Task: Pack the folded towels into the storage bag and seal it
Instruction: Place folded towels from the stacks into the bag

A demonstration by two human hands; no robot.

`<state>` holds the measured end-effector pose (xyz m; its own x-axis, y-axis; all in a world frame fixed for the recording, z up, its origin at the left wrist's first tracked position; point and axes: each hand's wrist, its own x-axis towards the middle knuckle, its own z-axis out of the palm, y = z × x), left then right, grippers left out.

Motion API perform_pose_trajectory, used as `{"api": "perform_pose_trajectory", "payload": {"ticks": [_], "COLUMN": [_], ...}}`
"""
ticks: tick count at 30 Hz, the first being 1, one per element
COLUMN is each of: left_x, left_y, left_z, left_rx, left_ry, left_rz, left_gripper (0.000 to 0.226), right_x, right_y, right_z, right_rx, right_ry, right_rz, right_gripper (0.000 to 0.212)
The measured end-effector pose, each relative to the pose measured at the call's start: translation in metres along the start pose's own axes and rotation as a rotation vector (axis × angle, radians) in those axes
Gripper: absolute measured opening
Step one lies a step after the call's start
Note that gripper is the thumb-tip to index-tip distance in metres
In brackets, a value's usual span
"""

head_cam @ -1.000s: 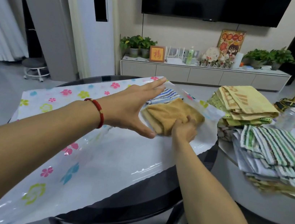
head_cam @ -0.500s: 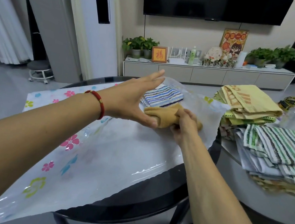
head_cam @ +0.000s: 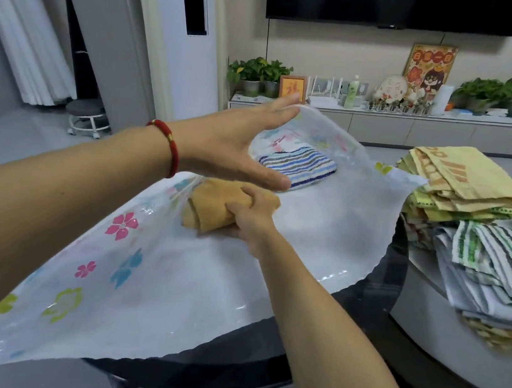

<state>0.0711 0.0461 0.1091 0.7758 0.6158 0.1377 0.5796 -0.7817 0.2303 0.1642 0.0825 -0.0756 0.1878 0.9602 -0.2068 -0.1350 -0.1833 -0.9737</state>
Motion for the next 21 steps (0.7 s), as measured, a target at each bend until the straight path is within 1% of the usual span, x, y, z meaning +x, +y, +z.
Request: {"api": "perform_pose_trajectory", "payload": {"ticks": [2,3,4,6,9,10,11,12,14,15,16,18,21], "left_x": [-0.001,-0.002,-0.003,-0.004,-0.004,-0.004,-0.004,-0.003,-0.004,-0.004,-0.004,-0.004,-0.006], "left_y": [0.0,-0.001,-0.001,-0.002,-0.002,-0.001,0.0,0.001,0.004,0.004,0.005,0.005,0.006], "left_z": [-0.002,-0.003,-0.003,-0.004,-0.006,-0.008,-0.01,-0.011,-0.014,-0.016,-0.018,-0.02,-0.021], "left_rx": [-0.027,-0.043,-0.06,-0.084,-0.1,-0.107,-0.112,-0.115,-0.112,-0.111,-0.111,-0.112,-0.126], "left_ry": [-0.004,-0.005,-0.008,-0.017,-0.017,-0.013,-0.007,-0.002,-0.006,-0.012,-0.022,-0.04,-0.061], "left_rz": [-0.006,-0.009,-0.012,-0.017,-0.028,-0.031,-0.031,-0.028,-0.028,-0.031,-0.034,-0.038,-0.051], "left_gripper": [0.11,0.107,0.105,0.102,0.1,0.099,0.098,0.098,0.097,0.096,0.094,0.092,0.089], "right_x": [0.001,0.0,-0.001,-0.003,0.013,0.018,0.018,0.016,0.011,0.012,0.011,0.009,0.004], "right_y": [0.003,0.003,0.001,-0.008,-0.022,-0.021,-0.017,-0.01,0.004,0.01,0.013,0.014,0.019], "right_z": [0.011,0.018,0.026,0.042,0.053,0.052,0.051,0.048,0.045,0.043,0.041,0.039,0.048], "right_rx": [-0.144,-0.145,-0.121,0.025,0.413,0.469,0.434,0.317,-0.019,-0.148,-0.224,-0.264,-0.272], "right_ry": [0.177,0.252,0.285,0.251,0.132,0.111,0.103,0.103,0.143,0.178,0.204,0.227,0.26], "right_rz": [-0.004,-0.027,-0.058,-0.114,-0.186,-0.199,-0.175,-0.133,-0.03,-0.013,-0.022,-0.048,-0.062], "right_gripper": [0.051,0.051,0.053,0.058,0.046,0.049,0.055,0.059,0.056,0.056,0.058,0.063,0.063]}}
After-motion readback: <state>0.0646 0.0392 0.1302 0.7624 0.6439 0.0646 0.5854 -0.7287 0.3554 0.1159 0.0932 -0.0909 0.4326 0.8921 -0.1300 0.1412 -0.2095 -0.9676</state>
